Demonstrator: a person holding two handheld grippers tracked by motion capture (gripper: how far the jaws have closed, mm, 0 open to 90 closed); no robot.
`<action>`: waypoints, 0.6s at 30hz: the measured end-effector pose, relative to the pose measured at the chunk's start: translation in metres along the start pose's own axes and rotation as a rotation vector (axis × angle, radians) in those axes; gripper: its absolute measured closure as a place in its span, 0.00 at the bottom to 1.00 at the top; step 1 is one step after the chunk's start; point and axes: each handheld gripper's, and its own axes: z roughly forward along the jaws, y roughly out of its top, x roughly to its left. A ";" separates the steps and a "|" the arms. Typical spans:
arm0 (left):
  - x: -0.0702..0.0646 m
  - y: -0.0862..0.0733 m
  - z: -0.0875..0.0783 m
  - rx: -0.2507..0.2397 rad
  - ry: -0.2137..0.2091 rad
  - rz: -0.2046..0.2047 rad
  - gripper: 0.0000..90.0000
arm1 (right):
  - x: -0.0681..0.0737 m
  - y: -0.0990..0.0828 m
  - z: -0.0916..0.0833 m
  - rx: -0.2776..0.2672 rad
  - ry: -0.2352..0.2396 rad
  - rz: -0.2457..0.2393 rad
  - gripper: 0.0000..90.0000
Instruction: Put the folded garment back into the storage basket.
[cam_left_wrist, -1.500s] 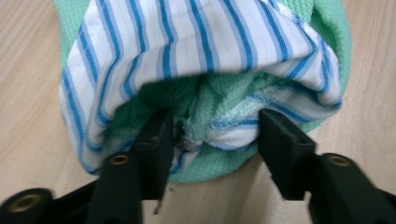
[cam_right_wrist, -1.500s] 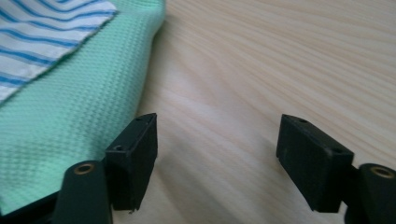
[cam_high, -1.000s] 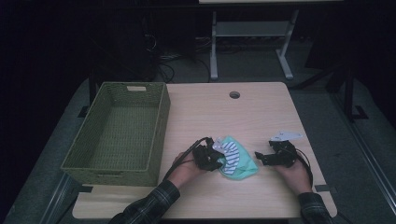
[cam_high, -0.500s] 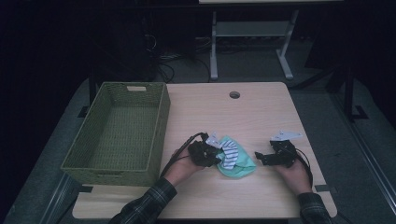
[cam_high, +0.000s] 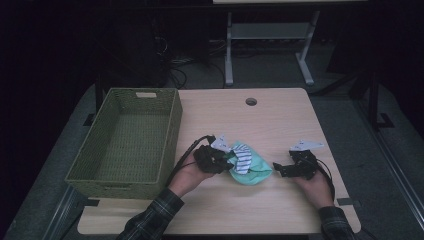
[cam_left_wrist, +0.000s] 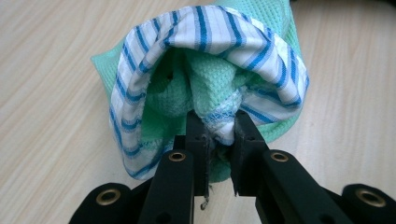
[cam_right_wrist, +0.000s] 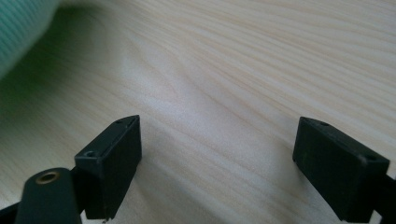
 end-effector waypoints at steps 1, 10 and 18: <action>0.000 0.001 -0.003 -0.004 0.002 -0.004 0.88 | 0.000 0.000 0.000 0.000 0.000 0.000 0.17; 0.001 0.011 -0.029 -0.016 0.018 -0.011 0.88 | 0.000 0.000 0.000 0.002 -0.004 0.007 0.16; 0.007 0.018 -0.050 -0.027 0.027 -0.021 0.88 | 0.000 0.000 0.000 0.003 -0.004 0.008 0.16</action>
